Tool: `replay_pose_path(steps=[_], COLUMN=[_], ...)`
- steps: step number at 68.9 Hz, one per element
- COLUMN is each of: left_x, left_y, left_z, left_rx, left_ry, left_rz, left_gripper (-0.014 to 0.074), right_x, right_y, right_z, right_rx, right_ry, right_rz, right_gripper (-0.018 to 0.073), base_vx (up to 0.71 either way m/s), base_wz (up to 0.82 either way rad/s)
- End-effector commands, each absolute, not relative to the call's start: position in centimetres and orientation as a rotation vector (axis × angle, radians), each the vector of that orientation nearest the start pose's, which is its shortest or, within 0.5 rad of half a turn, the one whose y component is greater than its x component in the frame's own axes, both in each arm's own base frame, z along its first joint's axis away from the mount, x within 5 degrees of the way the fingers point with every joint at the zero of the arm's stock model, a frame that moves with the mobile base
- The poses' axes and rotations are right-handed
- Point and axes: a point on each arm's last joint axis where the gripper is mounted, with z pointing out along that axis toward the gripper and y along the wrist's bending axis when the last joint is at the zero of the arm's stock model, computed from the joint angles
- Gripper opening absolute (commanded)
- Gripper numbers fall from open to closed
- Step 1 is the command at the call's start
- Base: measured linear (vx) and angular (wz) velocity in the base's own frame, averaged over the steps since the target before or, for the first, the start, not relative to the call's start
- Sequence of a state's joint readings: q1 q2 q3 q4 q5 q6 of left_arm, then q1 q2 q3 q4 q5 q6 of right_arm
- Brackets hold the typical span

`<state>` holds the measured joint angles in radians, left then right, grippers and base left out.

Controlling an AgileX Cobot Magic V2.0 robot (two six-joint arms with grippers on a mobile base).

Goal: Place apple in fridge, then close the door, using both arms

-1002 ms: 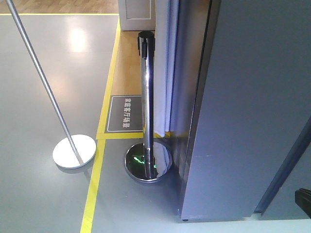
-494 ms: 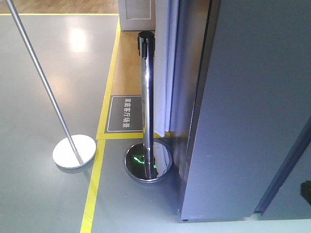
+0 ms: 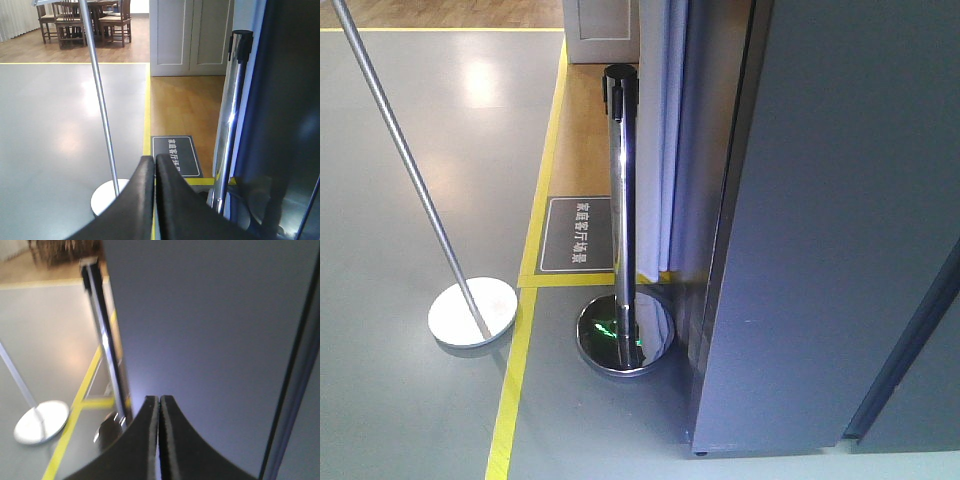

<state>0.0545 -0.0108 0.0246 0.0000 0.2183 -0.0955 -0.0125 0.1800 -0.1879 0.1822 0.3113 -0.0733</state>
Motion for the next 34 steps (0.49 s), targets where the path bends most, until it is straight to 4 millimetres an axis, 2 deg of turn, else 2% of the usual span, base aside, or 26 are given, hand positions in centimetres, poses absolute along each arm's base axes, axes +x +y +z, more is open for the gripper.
replay_pose_path(steps=[1,20,34], left_x=[5.4,5.4,5.4], left_y=[0.3,0.3,0.3], left_z=[20.0,20.0,20.0], left_rx=[-0.125,-0.125,-0.125], left_ry=[1.602,1.602,1.602], left_rz=[-0.038,-0.038,-0.038], left_gripper=[-0.0008,-0.0008,-0.0008], right_x=[6.3,5.5,5.5], right_y=[0.1,-0.1,0.0], right_z=[24.4,21.1,21.1], right_rx=[0.042,0.031,0.010], right_ry=[1.614,1.423,1.414], right_rz=[0.054,0.018,-0.002], right_gripper=[-0.0003,-0.0003,-0.0003], base_vx=[0.00,0.00,0.00], base_wz=[0.00,0.00,0.00])
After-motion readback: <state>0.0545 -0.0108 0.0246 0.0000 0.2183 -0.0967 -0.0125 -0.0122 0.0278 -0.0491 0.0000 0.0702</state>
